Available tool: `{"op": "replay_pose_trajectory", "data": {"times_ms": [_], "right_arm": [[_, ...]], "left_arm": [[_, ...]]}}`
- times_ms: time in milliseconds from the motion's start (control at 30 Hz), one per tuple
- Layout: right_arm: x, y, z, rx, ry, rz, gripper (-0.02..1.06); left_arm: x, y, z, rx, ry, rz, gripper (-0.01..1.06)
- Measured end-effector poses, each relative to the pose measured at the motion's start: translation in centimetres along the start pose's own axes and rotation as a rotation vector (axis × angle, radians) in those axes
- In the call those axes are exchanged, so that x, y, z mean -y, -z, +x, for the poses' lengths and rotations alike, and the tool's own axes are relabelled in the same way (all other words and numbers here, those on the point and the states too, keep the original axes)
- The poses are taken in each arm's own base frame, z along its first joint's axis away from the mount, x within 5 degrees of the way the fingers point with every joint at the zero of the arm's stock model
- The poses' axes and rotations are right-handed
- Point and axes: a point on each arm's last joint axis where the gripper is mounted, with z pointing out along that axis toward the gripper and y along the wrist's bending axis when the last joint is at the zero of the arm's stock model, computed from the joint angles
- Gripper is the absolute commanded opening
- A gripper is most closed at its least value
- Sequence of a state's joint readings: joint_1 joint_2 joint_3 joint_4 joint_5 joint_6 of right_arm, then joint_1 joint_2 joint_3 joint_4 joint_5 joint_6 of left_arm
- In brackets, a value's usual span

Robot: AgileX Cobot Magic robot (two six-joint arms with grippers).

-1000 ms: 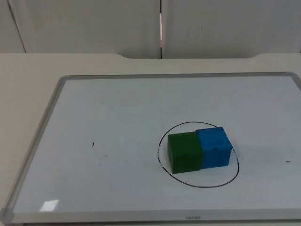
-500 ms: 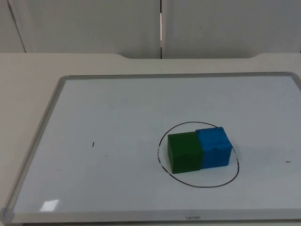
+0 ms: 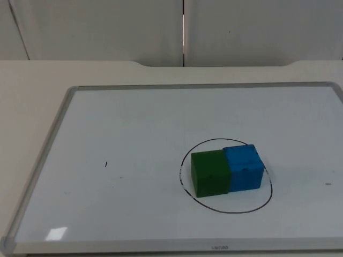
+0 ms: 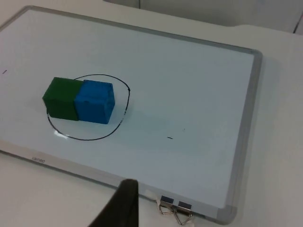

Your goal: Push the two cubes into the marked area.

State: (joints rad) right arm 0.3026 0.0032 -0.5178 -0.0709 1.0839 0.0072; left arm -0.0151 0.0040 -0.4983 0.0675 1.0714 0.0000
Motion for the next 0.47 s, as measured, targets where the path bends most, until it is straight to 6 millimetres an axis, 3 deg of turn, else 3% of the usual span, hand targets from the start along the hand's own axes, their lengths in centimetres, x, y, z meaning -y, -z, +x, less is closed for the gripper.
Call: {"op": "replay_pose_trajectory", "data": {"times_ms": [467], "right_arm": [[-0.21,0.12,0.05,-0.014,-0.121,0.233,1.05]], "left_arm": [[-0.03,0.0,0.0,0.0,-0.002,-0.004,1.05]]}}
